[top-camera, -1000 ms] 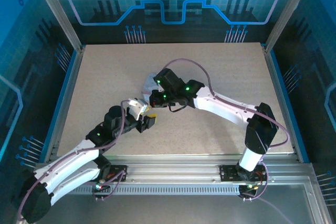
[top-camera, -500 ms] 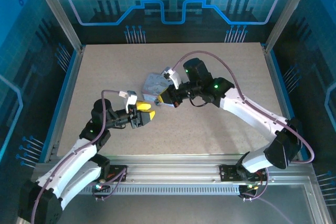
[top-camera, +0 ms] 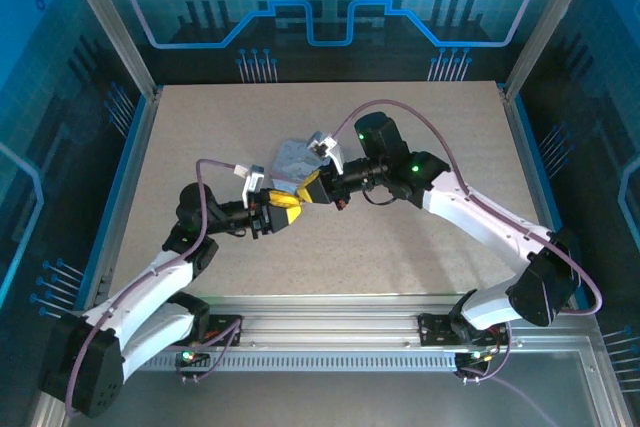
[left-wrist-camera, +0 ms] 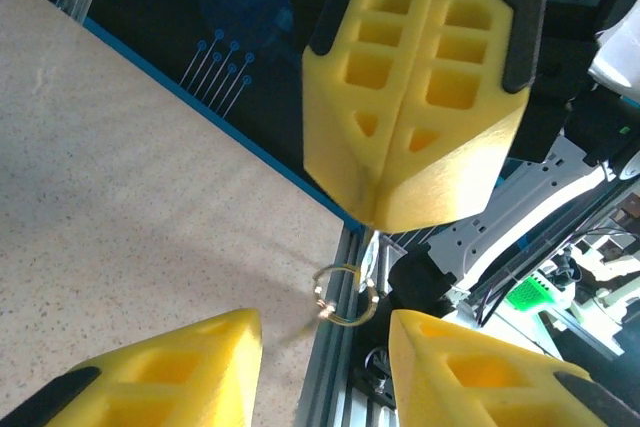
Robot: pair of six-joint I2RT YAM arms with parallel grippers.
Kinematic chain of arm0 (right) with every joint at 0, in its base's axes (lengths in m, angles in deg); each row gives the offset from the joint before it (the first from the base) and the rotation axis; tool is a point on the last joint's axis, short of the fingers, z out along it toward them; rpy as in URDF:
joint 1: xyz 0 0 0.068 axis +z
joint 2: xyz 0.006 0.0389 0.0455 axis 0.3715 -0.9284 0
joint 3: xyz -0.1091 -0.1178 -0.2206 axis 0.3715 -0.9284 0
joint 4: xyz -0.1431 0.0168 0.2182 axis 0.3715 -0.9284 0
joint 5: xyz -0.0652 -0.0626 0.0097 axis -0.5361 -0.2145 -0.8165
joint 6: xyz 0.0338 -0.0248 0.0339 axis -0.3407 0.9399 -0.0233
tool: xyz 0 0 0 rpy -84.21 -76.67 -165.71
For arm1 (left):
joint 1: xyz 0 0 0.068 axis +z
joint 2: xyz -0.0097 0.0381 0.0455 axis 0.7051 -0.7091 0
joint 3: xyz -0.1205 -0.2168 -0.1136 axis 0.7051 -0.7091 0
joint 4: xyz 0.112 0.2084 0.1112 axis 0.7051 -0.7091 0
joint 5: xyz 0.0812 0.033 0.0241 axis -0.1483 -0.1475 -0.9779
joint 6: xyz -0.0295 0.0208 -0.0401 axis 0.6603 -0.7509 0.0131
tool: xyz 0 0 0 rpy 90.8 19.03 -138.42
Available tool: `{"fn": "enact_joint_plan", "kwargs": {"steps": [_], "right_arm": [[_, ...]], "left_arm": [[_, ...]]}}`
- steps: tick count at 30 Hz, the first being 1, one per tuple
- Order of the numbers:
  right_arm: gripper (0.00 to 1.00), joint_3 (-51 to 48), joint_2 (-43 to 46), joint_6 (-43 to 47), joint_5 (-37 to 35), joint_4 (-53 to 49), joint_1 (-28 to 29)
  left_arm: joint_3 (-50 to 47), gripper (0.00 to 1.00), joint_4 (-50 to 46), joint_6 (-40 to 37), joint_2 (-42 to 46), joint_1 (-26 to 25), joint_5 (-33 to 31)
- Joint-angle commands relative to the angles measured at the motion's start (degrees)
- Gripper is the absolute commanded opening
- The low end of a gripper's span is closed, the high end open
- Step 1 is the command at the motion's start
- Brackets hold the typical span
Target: Unlock a padlock with a key
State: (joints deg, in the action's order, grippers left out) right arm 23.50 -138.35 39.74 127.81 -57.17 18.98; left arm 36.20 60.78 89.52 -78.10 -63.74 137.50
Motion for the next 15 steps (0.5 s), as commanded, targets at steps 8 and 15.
{"fn": "enact_joint_plan", "kwargs": {"steps": [8, 15], "right_arm": [[0.0, -0.57, 0.35, -0.65, 1.62, 2.72, -0.21], [0.0, -0.61, 0.16, -0.37, 0.56, 2.81, 0.6]], "left_arm": [[0.88, 0.33, 6.25, 2.39, -0.45, 0.35, 1.03], [0.46, 0.34, 12.65, 6.18, -3.03, 0.35, 1.01]]}}
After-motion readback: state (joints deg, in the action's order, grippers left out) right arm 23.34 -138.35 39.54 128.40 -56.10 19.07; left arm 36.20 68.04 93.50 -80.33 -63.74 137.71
